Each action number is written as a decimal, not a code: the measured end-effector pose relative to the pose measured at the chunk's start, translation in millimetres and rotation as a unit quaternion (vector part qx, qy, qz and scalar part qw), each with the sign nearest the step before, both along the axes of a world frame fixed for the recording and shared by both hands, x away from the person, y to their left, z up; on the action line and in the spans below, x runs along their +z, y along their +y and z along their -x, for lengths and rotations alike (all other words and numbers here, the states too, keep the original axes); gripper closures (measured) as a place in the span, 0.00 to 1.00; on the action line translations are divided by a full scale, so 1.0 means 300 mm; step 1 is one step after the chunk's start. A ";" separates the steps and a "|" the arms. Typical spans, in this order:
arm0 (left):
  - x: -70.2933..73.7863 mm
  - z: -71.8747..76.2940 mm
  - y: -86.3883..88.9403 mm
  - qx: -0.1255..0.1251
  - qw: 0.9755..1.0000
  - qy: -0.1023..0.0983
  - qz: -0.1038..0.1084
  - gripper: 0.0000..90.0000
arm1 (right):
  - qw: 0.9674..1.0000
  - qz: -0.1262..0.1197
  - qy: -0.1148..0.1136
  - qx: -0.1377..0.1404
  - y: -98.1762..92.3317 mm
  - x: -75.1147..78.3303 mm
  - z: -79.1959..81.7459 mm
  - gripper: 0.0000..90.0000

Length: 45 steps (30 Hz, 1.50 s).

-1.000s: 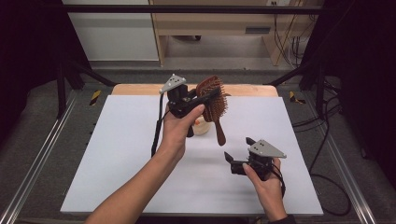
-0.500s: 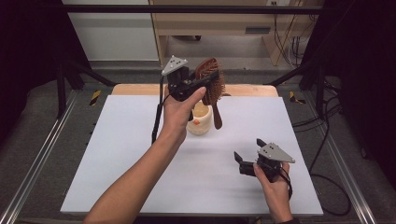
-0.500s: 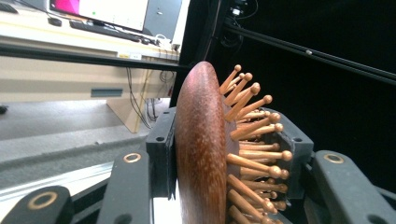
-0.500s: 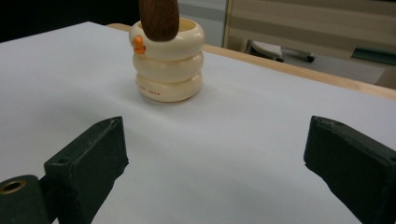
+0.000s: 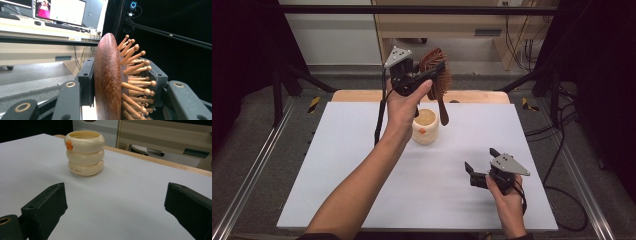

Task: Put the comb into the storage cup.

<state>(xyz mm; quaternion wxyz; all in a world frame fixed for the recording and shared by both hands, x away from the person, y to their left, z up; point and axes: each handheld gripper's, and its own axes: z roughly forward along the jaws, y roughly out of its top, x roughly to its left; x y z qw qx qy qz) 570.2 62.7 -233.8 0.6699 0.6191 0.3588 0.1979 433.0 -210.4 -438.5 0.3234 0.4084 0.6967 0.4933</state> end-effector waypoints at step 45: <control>-0.029 -0.097 0.071 0.054 0.998 -0.020 0.001 0.56 | 1.000 -0.003 0.014 0.005 0.002 -0.013 -0.001 0.04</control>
